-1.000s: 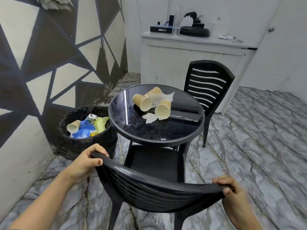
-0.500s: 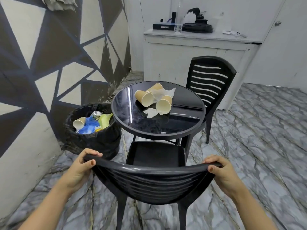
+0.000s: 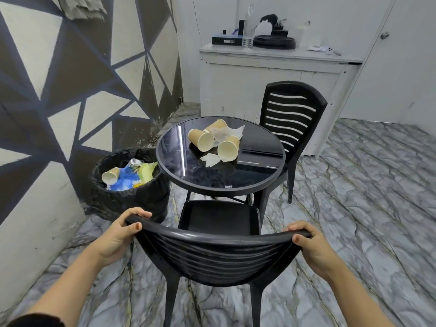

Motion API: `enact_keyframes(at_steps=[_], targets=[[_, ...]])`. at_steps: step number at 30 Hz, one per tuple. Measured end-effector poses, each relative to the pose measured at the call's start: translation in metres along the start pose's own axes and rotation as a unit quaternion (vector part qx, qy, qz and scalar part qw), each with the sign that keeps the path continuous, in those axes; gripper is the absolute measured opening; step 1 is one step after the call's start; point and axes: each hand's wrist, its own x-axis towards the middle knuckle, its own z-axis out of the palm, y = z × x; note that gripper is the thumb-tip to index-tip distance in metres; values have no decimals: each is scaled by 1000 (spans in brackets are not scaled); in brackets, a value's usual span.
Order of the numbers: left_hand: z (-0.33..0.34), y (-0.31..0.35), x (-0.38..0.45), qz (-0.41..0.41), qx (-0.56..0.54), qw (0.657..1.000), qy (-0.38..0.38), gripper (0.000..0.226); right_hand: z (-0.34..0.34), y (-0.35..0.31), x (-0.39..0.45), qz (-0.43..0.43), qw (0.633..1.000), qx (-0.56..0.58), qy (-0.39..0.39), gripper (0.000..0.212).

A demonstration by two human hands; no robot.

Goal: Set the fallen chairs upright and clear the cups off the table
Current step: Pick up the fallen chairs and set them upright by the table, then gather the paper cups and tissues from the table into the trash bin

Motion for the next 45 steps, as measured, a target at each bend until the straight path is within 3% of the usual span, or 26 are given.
enact_keyframes(at_steps=[7,10,12,14,17,20,23,28,31,37,45], targets=[[7,1,-6,1,-4,1000,18,56,-4,2,-8,-1,1000,-12,16,47],[13,1,-11,-6,-13,999,36,85,-4,1,-10,8,999,-10,32,35],[16,2,-15,-11,-10,999,40,90,-4,-1,-11,15,999,-14,37,22],[18,3,-19,-22,-6,999,40,76,-4,-2,-13,23,999,-21,35,10],[19,1,-25,-15,4,997,70,41,-1,-9,-17,33,997,-56,41,19],[27,7,-34,-3,24,993,116,36,4,-19,-26,28,989,-134,55,33],[35,17,-44,-3,71,982,175,38,11,-35,-35,19,977,-208,45,25],[51,36,-62,-22,130,967,217,44,39,-68,-38,9,928,-373,-12,31],[56,53,-76,0,145,958,246,43,76,-85,-37,-45,892,-449,-34,42],[37,79,-116,-3,228,934,276,49,167,-94,-44,-93,859,-485,-133,55],[-6,85,-166,-38,320,899,297,48,288,-60,-60,-118,762,-573,-279,61]])
